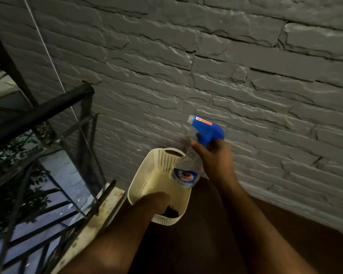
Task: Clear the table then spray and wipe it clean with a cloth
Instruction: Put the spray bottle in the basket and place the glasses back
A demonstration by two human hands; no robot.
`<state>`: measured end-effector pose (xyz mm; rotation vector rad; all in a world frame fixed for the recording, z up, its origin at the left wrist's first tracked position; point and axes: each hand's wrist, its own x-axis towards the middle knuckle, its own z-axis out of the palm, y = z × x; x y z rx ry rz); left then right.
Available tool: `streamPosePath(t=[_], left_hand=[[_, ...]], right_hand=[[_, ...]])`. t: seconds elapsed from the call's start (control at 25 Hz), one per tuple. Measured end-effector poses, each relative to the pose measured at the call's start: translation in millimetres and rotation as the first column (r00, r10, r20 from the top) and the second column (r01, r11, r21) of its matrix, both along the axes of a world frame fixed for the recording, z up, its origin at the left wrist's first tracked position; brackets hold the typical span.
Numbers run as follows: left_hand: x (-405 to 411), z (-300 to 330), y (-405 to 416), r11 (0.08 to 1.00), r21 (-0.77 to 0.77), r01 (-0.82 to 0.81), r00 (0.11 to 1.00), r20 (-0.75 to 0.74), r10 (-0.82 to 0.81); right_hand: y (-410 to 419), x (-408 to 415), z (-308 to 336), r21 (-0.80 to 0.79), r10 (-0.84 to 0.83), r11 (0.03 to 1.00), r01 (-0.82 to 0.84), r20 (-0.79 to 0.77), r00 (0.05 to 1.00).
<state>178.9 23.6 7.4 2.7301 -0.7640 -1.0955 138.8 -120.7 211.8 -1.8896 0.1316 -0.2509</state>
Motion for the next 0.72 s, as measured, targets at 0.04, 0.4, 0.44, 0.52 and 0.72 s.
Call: streamPosePath(t=[0.04,0.4,0.44,0.52,0.72], left_hand=[[-1,2,2,1.0,-0.025,-0.001,1.0,0.002,0.001],[-28,41,66,0.824,-0.337,-0.456,0.581,0.588,0.562],[-30,40,78,0.778,-0.329,-0.535,0.546,0.568,0.615],[-30,35,93,0.73,-0.258,-0.633,0.561,0.497,0.662],[-22,13,103,0.699,-0.248,-0.671,0.567,0.437,0.699]], right_hand=[[6,7,-9,0.011,0.01,1.0,-0.01,-0.029,1.0],[29,69,-85,0.099,0.023,0.995,0.001,-0.243,0.97],[29,74,-95,0.1,0.041,0.995,-0.014,-0.273,0.961],[28,85,-117,0.055,0.056,0.998,-0.041,-0.303,0.951],[21,111,-173,-0.043,0.009,0.999,-0.024,-0.332,0.943]])
